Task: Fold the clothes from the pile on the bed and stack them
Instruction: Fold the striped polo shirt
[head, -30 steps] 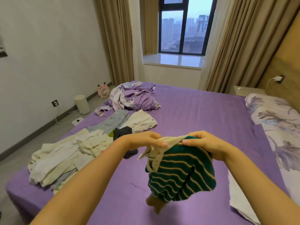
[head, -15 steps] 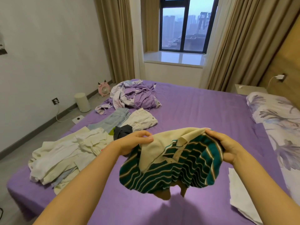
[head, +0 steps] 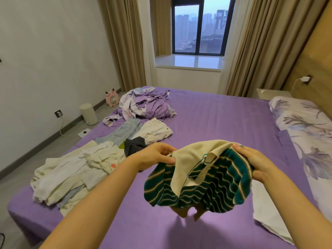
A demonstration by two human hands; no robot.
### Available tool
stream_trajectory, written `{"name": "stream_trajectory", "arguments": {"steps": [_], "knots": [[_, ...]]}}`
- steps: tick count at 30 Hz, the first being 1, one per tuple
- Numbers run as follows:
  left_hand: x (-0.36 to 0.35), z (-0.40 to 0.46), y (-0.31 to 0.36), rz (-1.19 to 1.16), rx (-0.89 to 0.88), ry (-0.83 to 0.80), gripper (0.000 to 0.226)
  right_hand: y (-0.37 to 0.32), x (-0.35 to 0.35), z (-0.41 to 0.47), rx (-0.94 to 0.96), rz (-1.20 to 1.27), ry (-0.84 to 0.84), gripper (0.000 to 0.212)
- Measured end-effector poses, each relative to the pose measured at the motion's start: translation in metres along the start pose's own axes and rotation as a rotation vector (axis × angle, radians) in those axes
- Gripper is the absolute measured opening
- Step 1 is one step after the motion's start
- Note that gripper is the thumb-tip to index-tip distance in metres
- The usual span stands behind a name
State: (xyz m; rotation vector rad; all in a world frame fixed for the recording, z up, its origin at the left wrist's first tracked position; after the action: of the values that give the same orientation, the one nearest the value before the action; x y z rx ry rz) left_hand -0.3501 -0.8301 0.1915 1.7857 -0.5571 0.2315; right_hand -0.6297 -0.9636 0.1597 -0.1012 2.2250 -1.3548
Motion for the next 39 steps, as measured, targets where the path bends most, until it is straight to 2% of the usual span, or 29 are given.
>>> {"name": "stream_trajectory", "arguments": {"steps": [2, 6, 10, 13, 16, 19, 23, 25, 28, 32, 38, 39], "knots": [[-0.003, 0.001, -0.004, 0.169, 0.03, 0.122, 0.013, -0.001, -0.003, -0.004, 0.022, -0.044, -0.011, 0.031], [-0.005, -0.005, -0.001, 0.153, -0.028, 0.295, 0.008, -0.003, -0.007, -0.013, 0.066, -0.107, -0.042, 0.028], [-0.01, -0.008, -0.006, 0.094, 0.001, 0.306, 0.015, -0.001, 0.001, -0.022, 0.09, -0.263, -0.049, 0.029], [-0.02, -0.003, -0.017, 0.3, 0.072, 0.236, 0.021, 0.009, 0.008, -0.028, 0.033, -0.433, -0.061, 0.027], [-0.025, 0.001, -0.023, 0.418, 0.099, 0.196, 0.015, 0.019, 0.013, -0.032, -0.033, -0.568, -0.101, 0.032], [-0.017, 0.004, -0.023, 0.382, 0.173, 0.116, 0.02, 0.025, 0.019, -0.03, -0.099, -0.608, -0.121, 0.039], [0.002, 0.01, -0.023, 0.271, 0.328, -0.144, 0.032, 0.028, 0.018, -0.019, -0.2, -0.518, -0.162, 0.05], [0.013, 0.022, -0.032, 0.233, 0.395, -0.22, 0.032, 0.034, 0.016, -0.005, -0.242, -0.474, -0.158, 0.053], [0.016, 0.056, -0.071, 0.18, 0.481, -0.194, 0.037, 0.061, 0.017, 0.028, -0.289, -0.445, -0.102, 0.045], [-0.007, 0.107, -0.15, 0.307, 0.49, -0.05, 0.038, 0.128, 0.035, 0.084, -0.292, -0.497, 0.064, 0.033], [-0.056, 0.176, -0.262, 0.325, 0.477, -0.069, 0.008, 0.239, 0.073, 0.15, -0.317, -0.759, 0.213, 0.019], [-0.061, 0.186, -0.276, 0.337, 0.477, -0.079, 0.012, 0.25, 0.079, 0.158, -0.301, -0.792, 0.244, 0.017]]}}
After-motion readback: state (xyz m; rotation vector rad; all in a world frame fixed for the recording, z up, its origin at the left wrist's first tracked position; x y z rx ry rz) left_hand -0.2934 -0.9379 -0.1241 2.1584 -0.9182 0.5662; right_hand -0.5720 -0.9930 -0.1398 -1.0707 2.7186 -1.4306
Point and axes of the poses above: each hand's wrist, its own z-axis towards the middle knuckle, its own x-axis out of the back of the hand, y = z × x, the point moved 5 cm from there along z, towards the middle knuckle, and after that the axes turned 15 degrees about z, right-handed, at the moved point
